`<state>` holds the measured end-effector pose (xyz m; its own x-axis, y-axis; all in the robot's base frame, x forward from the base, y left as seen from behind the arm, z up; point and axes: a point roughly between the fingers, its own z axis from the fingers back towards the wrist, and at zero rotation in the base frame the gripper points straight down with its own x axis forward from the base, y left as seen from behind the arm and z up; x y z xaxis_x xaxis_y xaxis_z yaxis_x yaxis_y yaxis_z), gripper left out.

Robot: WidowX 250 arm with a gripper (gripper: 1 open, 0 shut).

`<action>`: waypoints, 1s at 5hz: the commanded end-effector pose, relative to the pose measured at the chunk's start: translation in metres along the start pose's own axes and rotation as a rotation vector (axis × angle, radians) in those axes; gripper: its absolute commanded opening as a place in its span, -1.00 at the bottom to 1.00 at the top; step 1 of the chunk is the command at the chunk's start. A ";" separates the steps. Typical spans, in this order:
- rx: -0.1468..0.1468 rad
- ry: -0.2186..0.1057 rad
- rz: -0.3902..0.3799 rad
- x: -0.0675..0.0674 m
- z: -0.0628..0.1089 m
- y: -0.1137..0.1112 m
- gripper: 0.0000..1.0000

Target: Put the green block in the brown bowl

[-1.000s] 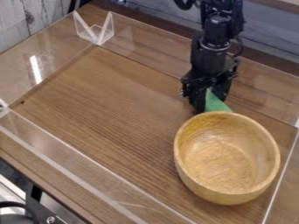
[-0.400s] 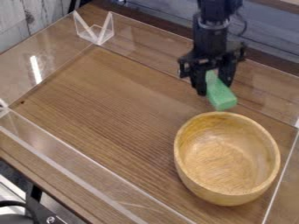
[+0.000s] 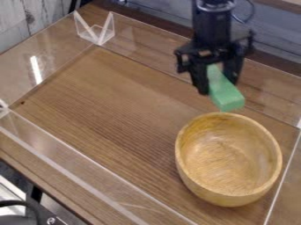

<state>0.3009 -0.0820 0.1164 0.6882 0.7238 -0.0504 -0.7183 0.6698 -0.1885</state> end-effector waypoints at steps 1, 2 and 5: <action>-0.040 -0.013 -0.013 -0.026 0.004 0.002 -1.00; -0.042 -0.004 -0.042 -0.045 -0.006 0.008 -1.00; -0.120 -0.085 0.087 -0.081 -0.010 0.008 -1.00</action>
<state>0.2374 -0.1354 0.0979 0.6076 0.7942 -0.0003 -0.7663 0.5861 -0.2632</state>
